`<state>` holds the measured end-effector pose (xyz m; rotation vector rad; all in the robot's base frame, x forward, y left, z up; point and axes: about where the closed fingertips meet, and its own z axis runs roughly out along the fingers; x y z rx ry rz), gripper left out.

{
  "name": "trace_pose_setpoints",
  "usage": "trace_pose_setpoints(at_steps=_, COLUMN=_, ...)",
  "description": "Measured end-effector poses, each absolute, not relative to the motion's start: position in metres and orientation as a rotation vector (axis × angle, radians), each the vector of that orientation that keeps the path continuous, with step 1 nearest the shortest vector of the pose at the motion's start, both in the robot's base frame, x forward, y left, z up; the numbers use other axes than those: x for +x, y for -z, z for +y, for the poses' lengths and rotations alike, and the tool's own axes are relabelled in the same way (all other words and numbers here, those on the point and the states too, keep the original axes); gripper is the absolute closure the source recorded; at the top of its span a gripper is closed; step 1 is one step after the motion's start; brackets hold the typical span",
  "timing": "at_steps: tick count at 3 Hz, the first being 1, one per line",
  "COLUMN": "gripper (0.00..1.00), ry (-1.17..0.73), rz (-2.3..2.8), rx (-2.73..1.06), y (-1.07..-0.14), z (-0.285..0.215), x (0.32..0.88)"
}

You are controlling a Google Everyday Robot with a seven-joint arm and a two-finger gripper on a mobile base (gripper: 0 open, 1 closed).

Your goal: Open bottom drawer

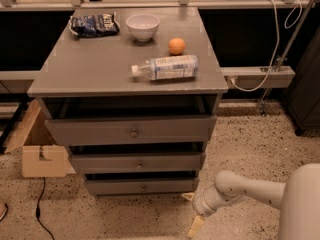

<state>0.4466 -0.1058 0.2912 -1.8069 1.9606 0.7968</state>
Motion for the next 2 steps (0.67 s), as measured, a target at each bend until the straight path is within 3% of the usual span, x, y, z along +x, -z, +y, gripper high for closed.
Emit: trace_pose_setpoints(at_steps=2, gripper=0.0, ry=-0.759, rz=1.909, rx=-1.837, y=-0.28, z=-0.097, x=0.462)
